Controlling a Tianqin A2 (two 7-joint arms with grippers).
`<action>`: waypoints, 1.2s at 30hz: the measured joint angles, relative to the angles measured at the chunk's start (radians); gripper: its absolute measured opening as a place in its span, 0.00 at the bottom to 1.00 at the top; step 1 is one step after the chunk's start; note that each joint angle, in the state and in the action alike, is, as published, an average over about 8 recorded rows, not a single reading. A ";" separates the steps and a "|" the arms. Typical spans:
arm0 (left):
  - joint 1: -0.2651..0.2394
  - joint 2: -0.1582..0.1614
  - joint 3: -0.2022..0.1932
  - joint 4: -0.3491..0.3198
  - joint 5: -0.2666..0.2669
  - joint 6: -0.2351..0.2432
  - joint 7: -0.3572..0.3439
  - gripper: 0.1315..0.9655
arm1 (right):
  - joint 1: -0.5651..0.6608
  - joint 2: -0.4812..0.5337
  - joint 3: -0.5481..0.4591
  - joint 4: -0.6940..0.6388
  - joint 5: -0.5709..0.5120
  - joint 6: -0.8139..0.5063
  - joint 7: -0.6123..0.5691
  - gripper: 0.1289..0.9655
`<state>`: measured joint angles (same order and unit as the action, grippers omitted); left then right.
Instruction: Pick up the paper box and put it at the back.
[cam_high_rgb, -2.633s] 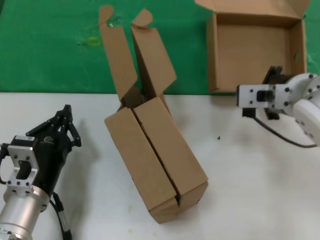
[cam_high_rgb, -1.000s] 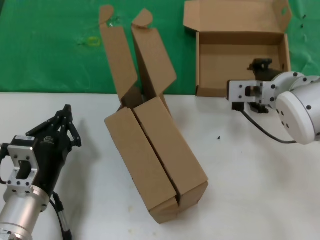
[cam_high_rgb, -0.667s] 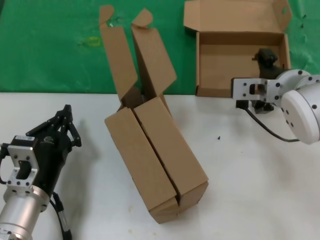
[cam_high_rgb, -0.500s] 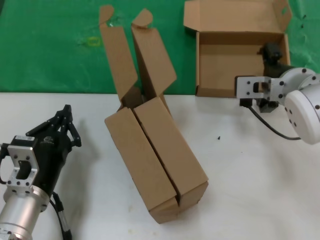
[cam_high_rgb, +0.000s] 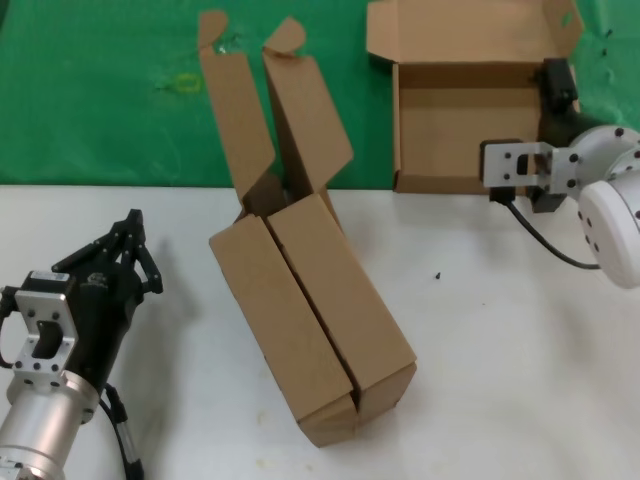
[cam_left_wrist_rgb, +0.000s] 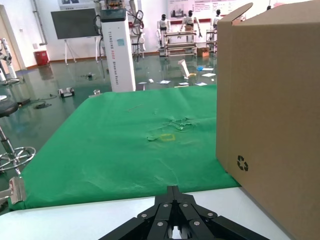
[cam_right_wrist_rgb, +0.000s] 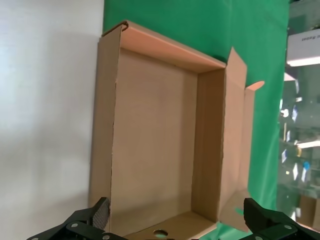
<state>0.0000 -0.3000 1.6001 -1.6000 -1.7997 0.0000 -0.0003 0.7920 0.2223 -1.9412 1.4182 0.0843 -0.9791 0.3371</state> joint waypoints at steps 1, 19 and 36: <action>0.000 0.000 0.000 0.000 0.000 0.000 0.000 0.01 | -0.003 -0.002 0.004 0.000 -0.001 0.006 -0.004 0.94; 0.000 0.000 0.000 0.000 0.000 0.000 0.000 0.01 | -0.104 0.017 0.075 0.305 0.200 -0.147 -0.007 1.00; 0.000 0.000 0.000 0.000 0.000 0.000 0.000 0.01 | -0.298 -0.053 0.316 0.579 0.496 0.037 0.136 1.00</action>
<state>0.0000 -0.3000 1.6001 -1.6000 -1.7997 0.0000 -0.0003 0.4935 0.1694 -1.6254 1.9972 0.5807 -0.9423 0.4733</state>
